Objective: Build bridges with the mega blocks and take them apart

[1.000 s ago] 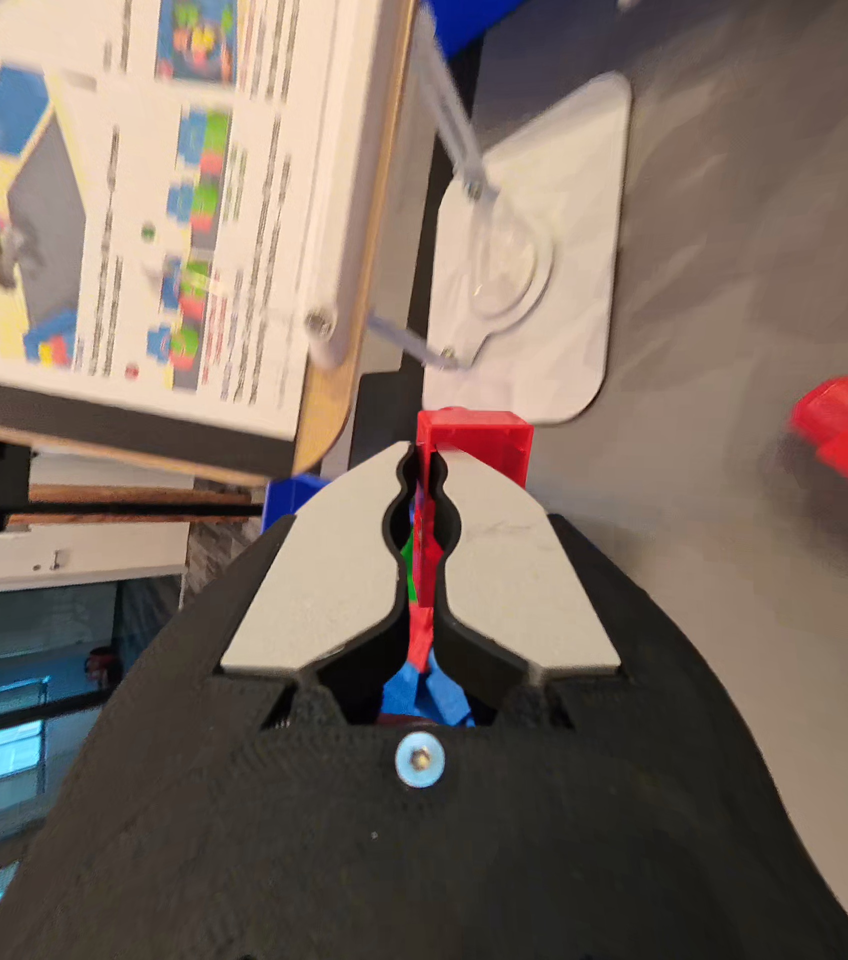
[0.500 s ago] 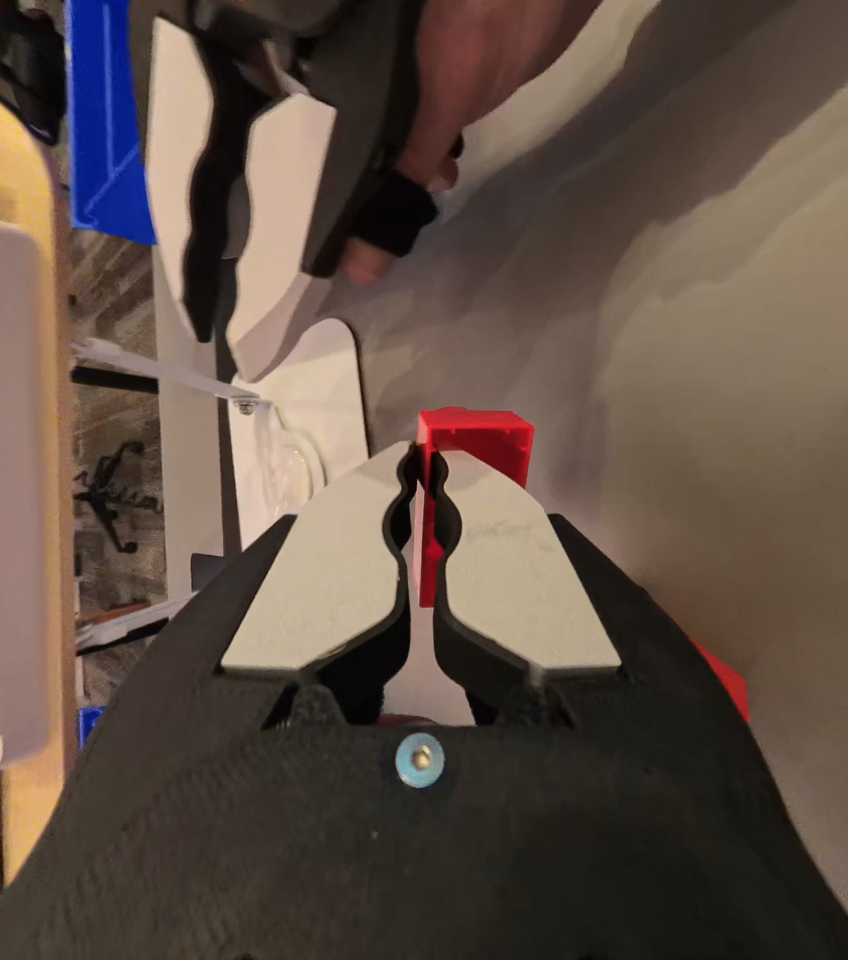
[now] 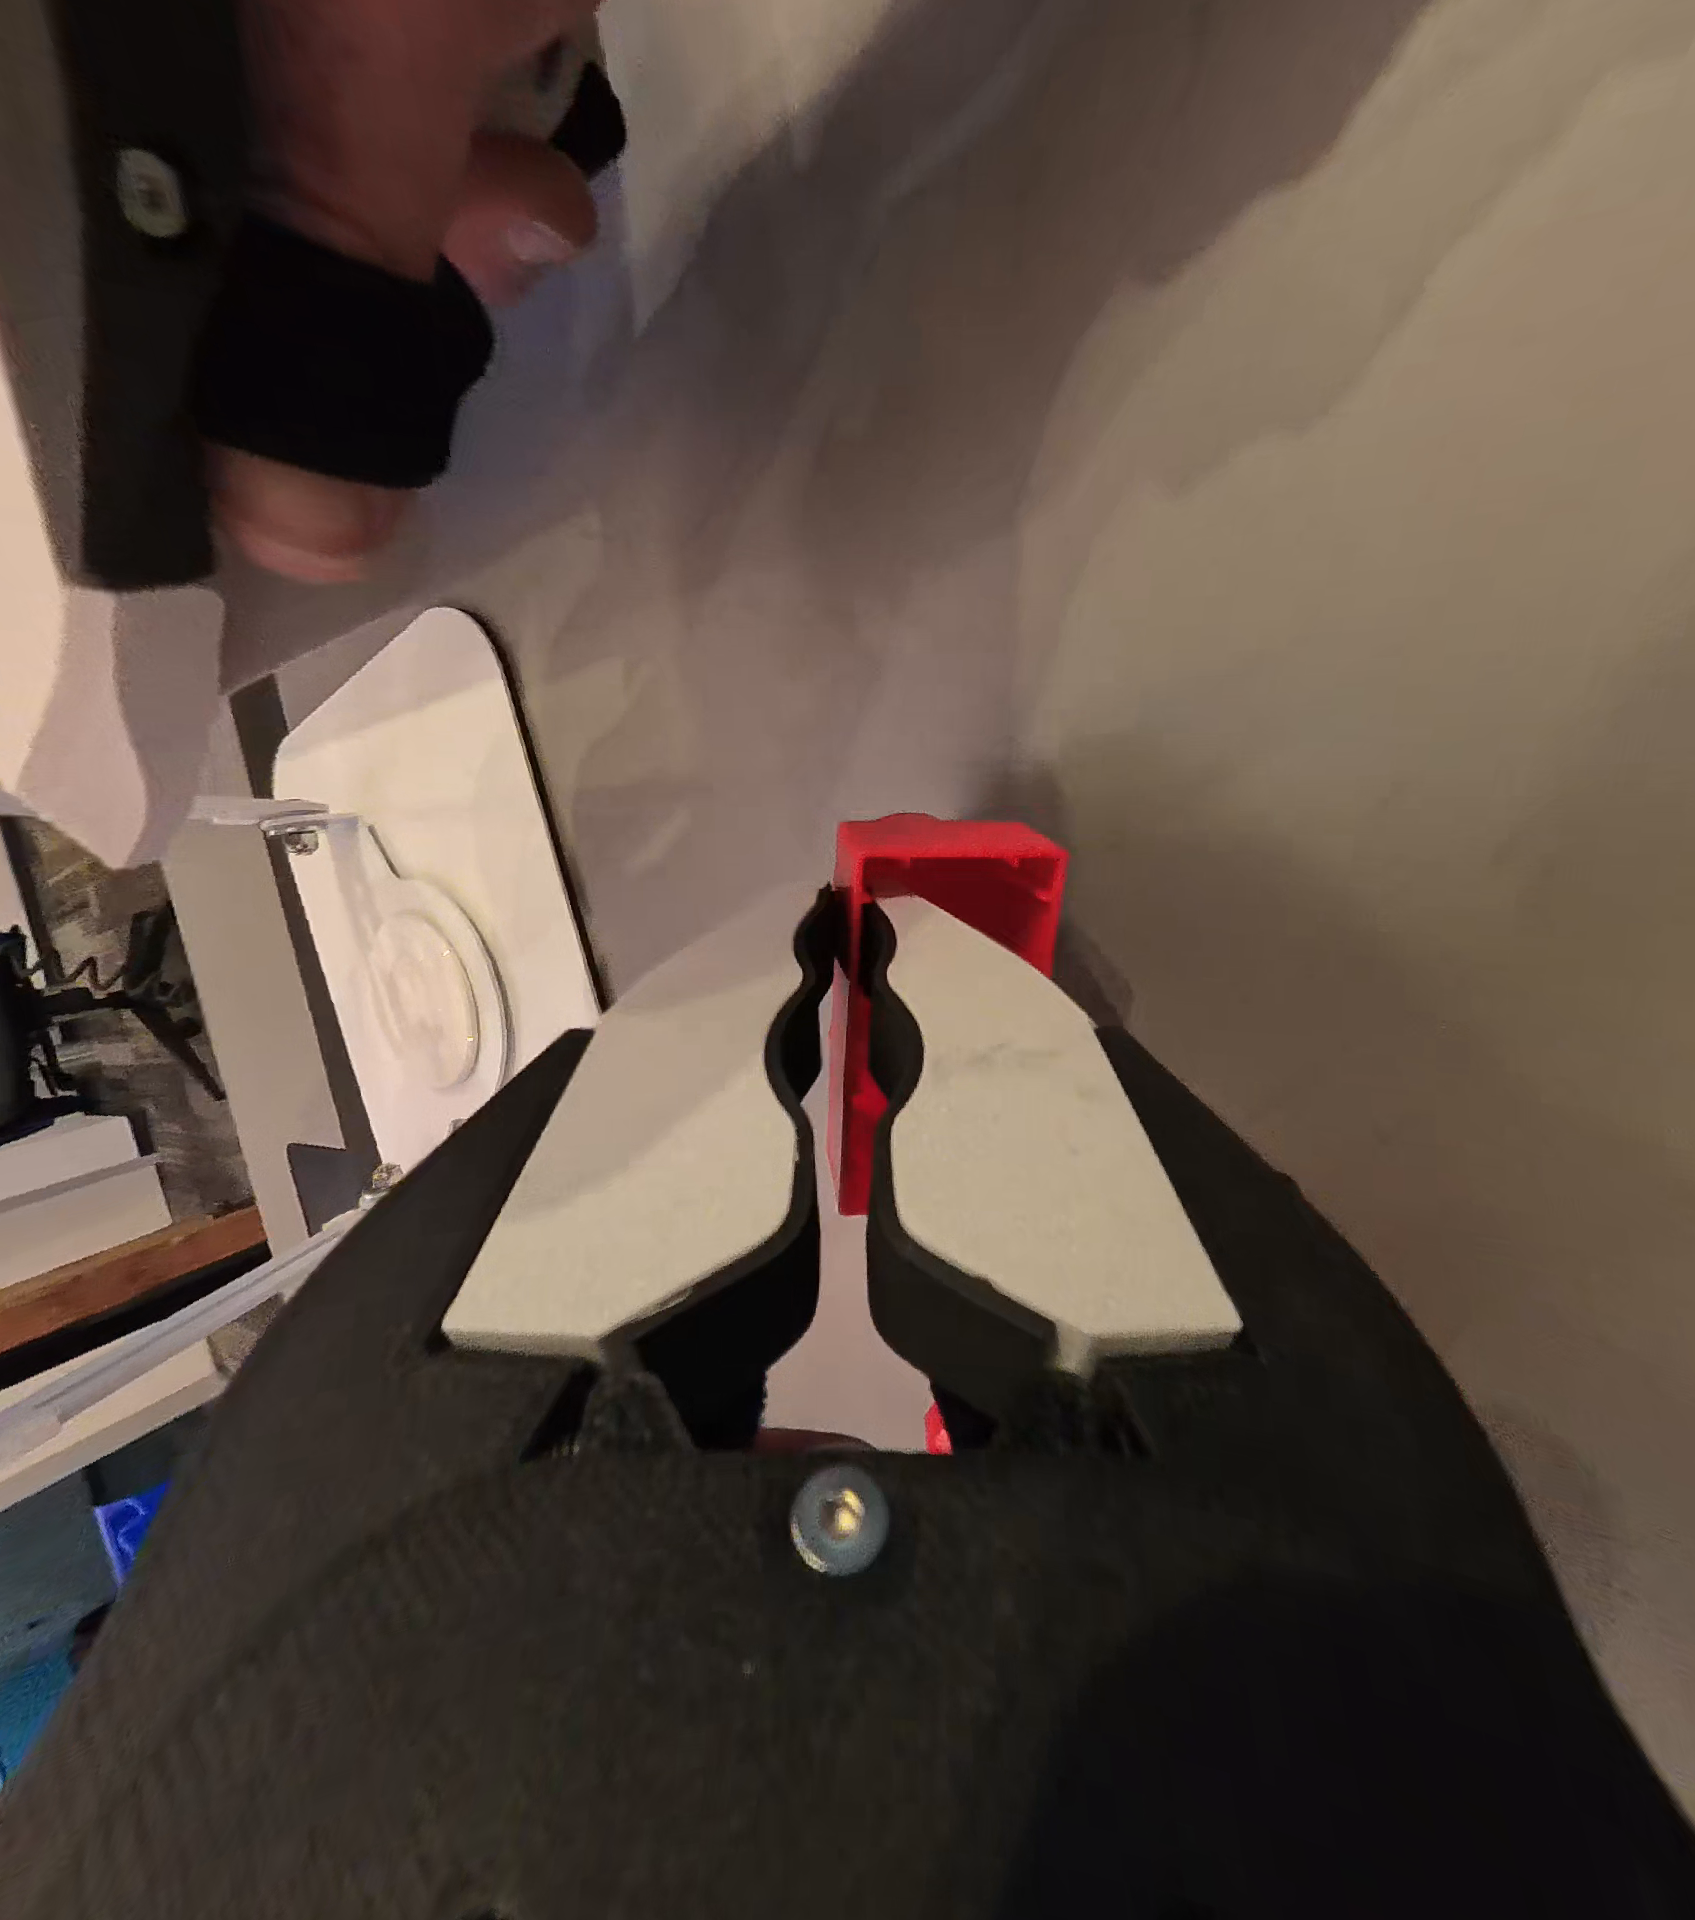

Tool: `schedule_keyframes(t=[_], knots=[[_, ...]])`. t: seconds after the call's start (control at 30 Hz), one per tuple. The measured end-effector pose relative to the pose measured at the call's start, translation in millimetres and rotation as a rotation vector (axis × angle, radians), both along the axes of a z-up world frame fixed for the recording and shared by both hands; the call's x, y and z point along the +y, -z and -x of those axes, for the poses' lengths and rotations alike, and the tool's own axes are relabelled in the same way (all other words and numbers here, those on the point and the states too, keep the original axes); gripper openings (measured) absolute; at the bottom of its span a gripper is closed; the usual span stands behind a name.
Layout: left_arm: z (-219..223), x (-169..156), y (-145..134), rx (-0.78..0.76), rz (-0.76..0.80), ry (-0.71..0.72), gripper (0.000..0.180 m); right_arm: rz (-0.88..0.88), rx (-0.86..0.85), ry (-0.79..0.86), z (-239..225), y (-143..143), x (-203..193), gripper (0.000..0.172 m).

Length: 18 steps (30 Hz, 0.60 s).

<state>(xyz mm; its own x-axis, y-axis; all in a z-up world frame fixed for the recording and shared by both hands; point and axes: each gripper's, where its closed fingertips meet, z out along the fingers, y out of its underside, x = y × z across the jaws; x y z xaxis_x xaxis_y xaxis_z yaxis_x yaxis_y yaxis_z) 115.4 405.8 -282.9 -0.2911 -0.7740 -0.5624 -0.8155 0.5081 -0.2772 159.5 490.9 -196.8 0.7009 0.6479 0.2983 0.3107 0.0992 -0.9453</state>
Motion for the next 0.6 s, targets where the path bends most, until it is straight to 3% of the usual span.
schedule_keyframes(t=[0.5,0.6], knots=[[2.9,-7.5,10.2,0.059,0.022,0.027,0.005,0.001,0.002,-0.002,-0.2,-0.1,-0.4,0.027],[5.1,-8.1,14.6,0.074,0.038,0.006,0.034,0.001,0.001,-0.002,-0.1,0.0,-0.5,0.027]])
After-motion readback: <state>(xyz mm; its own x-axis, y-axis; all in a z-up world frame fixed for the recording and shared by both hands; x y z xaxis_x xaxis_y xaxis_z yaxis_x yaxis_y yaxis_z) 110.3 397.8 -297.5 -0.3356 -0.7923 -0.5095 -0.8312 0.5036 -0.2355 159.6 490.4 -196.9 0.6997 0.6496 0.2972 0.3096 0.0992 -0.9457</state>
